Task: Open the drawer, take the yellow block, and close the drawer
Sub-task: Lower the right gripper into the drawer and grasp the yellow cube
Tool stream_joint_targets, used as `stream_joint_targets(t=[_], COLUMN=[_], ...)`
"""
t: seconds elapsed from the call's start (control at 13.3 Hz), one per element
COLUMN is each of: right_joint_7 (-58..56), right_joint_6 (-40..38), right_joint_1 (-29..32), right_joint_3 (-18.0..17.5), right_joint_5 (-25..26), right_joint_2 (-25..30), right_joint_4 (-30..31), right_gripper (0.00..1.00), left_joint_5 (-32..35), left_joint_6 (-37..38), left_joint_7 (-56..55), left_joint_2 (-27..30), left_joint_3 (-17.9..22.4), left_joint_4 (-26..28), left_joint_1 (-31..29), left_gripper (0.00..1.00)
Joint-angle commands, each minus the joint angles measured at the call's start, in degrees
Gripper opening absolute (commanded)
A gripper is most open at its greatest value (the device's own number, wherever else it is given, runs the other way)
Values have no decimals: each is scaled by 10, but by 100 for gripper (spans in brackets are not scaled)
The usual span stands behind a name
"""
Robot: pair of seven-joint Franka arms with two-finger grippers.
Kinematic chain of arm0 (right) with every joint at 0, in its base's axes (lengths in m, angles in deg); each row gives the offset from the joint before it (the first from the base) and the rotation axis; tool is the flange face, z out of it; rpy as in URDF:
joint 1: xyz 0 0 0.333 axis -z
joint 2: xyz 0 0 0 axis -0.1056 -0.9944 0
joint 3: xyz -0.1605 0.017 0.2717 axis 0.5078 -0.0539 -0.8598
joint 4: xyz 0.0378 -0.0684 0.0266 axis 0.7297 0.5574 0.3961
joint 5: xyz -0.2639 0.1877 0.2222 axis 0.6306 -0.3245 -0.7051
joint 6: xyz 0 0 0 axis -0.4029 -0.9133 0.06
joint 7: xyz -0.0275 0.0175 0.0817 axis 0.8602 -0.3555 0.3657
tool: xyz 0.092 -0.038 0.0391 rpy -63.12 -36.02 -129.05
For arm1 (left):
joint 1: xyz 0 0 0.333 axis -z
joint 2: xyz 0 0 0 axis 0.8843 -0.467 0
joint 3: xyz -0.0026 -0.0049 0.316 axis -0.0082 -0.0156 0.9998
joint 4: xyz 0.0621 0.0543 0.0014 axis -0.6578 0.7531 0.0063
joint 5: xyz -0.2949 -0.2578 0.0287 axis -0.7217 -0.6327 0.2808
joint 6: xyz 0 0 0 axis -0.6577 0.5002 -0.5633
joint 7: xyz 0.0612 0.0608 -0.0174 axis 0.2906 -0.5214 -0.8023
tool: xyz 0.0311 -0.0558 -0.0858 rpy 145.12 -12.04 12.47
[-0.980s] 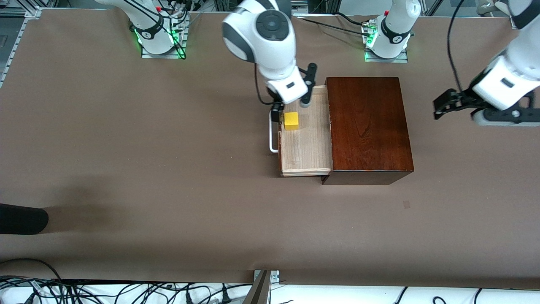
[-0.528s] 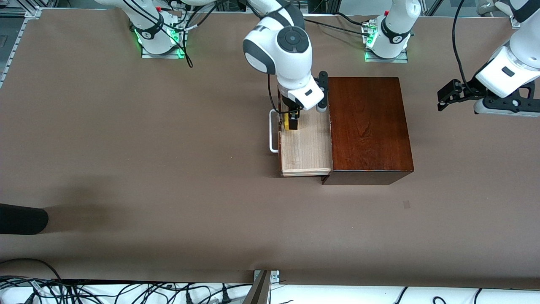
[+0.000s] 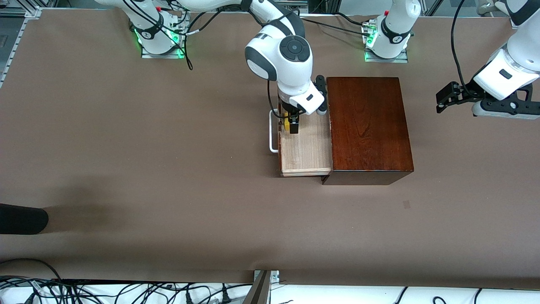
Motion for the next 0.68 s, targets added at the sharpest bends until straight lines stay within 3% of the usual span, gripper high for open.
stream_joint_targets(t=[0.0,0.45,0.53,0.6], right_joint_7=[-6,-3,-3,-6], right_joint_6=[-8,4,6,7], right_joint_1=[-8,-12,-13,-13], right_joint_3=[3,4,4,4], right_joint_5=[12,13,15,19], right_joint_2=[-20,-35,-35,-36], right_joint_4=[-13,-11,-11,-11], right_gripper=[100,100,98,89], left_joint_5=[11,11,11,11], left_joint_6=[-2,-1,-1,-1], left_joint_7=[8,8,7,8], left_joint_2=[-4,-12,-12,-12], left_joint_3=[-8,-14,-14,-20], left_joint_4=[-13,-24,-24,-24], left_joint_1=[3,3,4,3], left_gripper=[100,100,100,100])
